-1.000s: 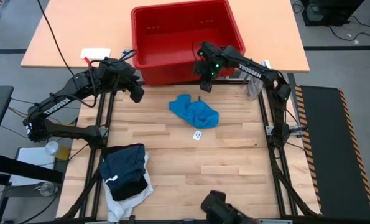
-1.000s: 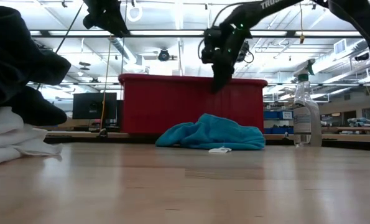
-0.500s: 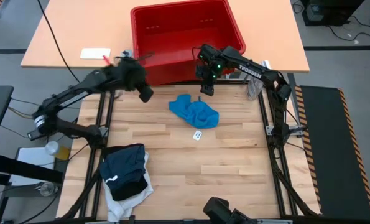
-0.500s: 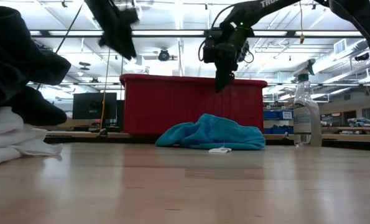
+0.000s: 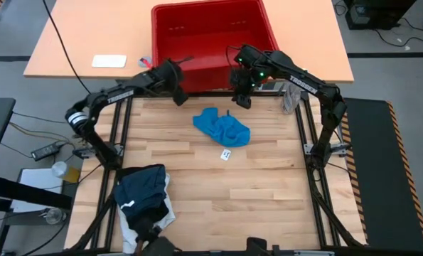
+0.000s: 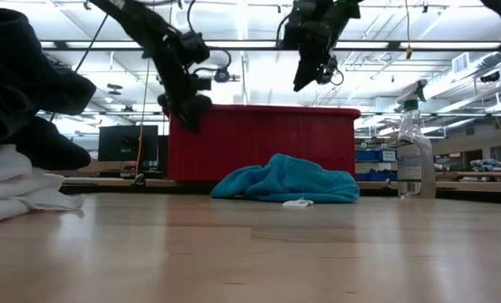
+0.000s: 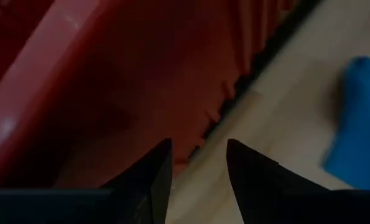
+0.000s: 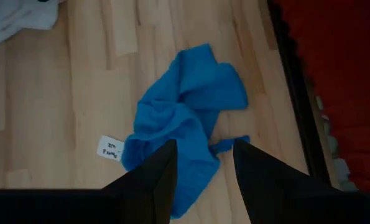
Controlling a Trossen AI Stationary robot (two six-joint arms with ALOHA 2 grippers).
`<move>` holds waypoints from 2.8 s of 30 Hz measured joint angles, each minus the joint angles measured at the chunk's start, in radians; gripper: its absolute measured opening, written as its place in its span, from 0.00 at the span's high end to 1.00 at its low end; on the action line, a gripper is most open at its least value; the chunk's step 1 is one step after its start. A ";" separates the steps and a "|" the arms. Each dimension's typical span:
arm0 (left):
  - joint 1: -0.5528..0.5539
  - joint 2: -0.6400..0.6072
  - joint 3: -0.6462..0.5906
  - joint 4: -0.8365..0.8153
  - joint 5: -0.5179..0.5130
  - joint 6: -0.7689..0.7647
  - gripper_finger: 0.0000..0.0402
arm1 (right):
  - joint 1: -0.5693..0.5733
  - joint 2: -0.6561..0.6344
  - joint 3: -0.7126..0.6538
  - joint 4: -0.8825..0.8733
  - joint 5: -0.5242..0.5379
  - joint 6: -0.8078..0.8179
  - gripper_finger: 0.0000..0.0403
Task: Fold Laundry from Bin
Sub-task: Fold the blue shorts
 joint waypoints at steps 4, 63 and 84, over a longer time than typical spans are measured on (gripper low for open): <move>0.035 0.023 0.001 0.034 0.008 0.005 0.61 | -0.005 0.010 -0.019 0.018 -0.119 -0.007 0.60; -0.215 0.193 0.000 0.405 0.881 -0.279 0.97 | 0.445 -0.508 -0.661 0.357 0.401 0.640 0.65; -0.277 -0.142 0.000 0.032 0.637 -0.117 0.98 | 0.185 -0.458 -0.663 0.494 0.169 0.331 0.28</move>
